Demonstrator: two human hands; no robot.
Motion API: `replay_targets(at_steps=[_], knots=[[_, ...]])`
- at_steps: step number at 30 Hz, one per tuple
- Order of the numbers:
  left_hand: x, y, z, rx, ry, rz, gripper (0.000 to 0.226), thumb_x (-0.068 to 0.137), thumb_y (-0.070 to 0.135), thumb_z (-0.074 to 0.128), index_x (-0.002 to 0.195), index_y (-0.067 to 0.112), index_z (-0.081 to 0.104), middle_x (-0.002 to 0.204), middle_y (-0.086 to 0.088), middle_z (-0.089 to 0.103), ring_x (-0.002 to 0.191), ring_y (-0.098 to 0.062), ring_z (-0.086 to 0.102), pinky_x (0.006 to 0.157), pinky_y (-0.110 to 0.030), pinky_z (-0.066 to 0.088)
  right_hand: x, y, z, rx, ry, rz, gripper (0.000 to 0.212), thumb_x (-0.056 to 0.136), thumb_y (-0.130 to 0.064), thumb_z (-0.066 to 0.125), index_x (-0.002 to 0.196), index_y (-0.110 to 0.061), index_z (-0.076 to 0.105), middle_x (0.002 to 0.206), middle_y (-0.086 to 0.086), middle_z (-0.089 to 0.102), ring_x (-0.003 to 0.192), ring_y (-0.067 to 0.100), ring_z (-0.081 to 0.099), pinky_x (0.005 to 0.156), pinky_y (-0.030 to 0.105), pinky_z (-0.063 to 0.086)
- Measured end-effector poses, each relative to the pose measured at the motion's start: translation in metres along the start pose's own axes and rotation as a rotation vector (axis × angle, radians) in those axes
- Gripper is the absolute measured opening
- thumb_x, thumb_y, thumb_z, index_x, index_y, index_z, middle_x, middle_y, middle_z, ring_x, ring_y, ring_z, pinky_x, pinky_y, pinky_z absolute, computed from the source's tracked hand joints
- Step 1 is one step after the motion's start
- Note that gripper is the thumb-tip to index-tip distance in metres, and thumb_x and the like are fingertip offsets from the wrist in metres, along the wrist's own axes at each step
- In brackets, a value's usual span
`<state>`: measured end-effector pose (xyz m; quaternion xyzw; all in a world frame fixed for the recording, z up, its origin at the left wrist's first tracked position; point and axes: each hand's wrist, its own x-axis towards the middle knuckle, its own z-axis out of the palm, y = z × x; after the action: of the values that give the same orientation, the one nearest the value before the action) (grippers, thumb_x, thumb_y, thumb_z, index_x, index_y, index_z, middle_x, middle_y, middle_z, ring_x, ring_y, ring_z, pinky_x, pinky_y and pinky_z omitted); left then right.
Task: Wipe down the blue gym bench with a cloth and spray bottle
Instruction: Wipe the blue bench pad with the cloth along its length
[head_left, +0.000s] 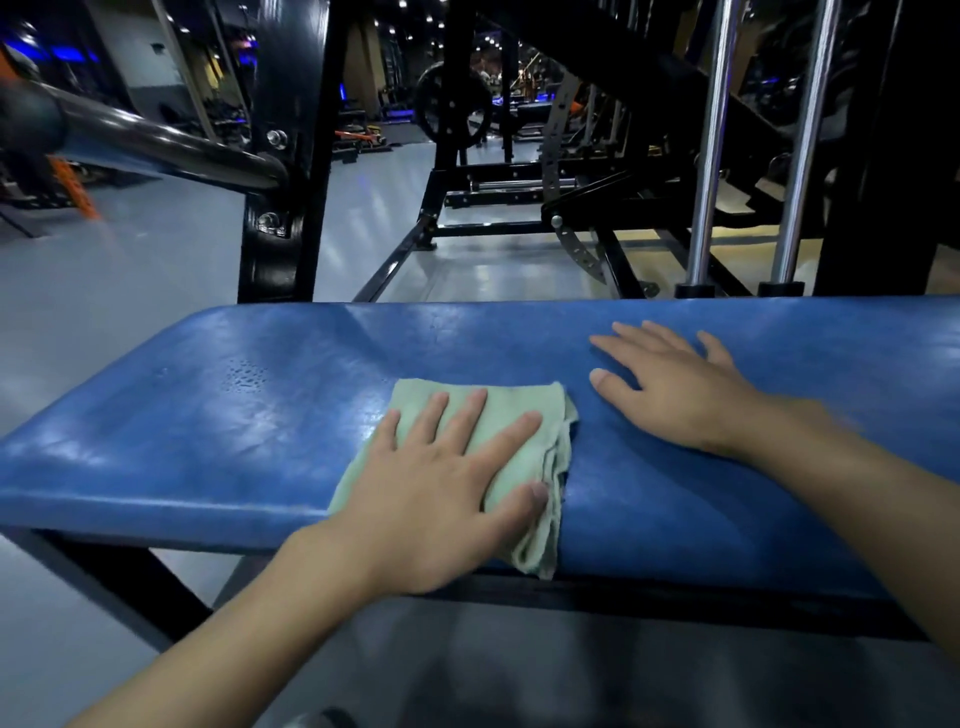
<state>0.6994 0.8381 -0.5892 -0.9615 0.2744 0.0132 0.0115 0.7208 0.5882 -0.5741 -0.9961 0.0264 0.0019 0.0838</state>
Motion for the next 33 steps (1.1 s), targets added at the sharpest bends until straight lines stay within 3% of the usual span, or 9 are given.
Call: replay_targets(at_steps=[3, 8, 18, 24, 29, 33], knots=[[0.019, -0.006, -0.003, -0.018, -0.023, -0.008, 0.077, 0.07, 0.082, -0.007, 0.144, 0.063, -0.015, 0.167, 0.005, -0.008, 0.153, -0.024, -0.006, 0.12, -0.055, 0.002, 0.003, -0.002, 0.012, -0.01, -0.056, 0.006, 0.058, 0.1, -0.06, 0.017, 0.155, -0.041, 0.012, 0.165, -0.014, 0.0, 0.151, 0.01, -0.005, 0.119, 0.054, -0.005], [0.094, -0.031, -0.006, -0.032, -0.036, -0.045, 0.06, 0.092, 0.075, 0.016, 0.147, 0.062, -0.002, 0.167, 0.006, -0.002, 0.153, -0.023, 0.0, 0.119, -0.057, 0.003, 0.004, 0.001, 0.019, -0.026, -0.032, 0.004, 0.059, 0.098, -0.061, 0.012, 0.154, -0.043, 0.007, 0.164, -0.015, -0.004, 0.15, 0.009, -0.008, 0.12, 0.051, -0.006], [0.216, -0.065, -0.016, -0.085, -0.075, -0.178, 0.069, 0.084, 0.081, 0.014, 0.149, 0.06, 0.002, 0.167, 0.007, 0.004, 0.153, -0.026, 0.004, 0.118, -0.059, 0.003, 0.007, 0.003, 0.02, -0.008, -0.02, -0.011, 0.058, 0.097, -0.06, 0.013, 0.153, -0.045, 0.009, 0.164, -0.015, -0.005, 0.15, 0.008, -0.009, 0.119, 0.051, -0.006], [0.144, -0.048, -0.009, -0.051, -0.061, -0.089, 0.062, 0.092, 0.075, 0.013, 0.15, 0.058, 0.0, 0.167, 0.005, -0.001, 0.153, -0.024, 0.0, 0.119, -0.057, 0.002, 0.007, 0.002, 0.019, -0.016, -0.031, 0.004, 0.059, 0.097, -0.062, 0.012, 0.153, -0.046, 0.007, 0.164, -0.015, -0.005, 0.15, 0.009, -0.009, 0.119, 0.051, -0.006], [0.039, -0.024, -0.005, -0.004, -0.014, -0.011, 0.078, 0.071, 0.08, -0.008, 0.147, 0.061, -0.011, 0.167, 0.007, -0.005, 0.153, -0.022, -0.003, 0.12, -0.054, 0.006, 0.004, 0.0, 0.014, -0.01, -0.068, 0.018, 0.058, 0.098, -0.06, 0.014, 0.154, -0.045, 0.008, 0.165, -0.014, -0.003, 0.151, 0.01, -0.007, 0.119, 0.051, -0.006], [-0.012, -0.017, -0.005, -0.006, -0.02, 0.0, 0.07, 0.071, 0.078, -0.014, 0.139, 0.066, -0.022, 0.165, 0.011, -0.016, 0.152, -0.018, -0.014, 0.121, -0.05, -0.001, 0.011, -0.008, 0.005, 0.002, -0.023, 0.007, 0.056, 0.1, -0.057, 0.019, 0.153, -0.039, 0.022, 0.165, -0.01, 0.009, 0.151, 0.013, 0.0, 0.118, 0.056, -0.005]])
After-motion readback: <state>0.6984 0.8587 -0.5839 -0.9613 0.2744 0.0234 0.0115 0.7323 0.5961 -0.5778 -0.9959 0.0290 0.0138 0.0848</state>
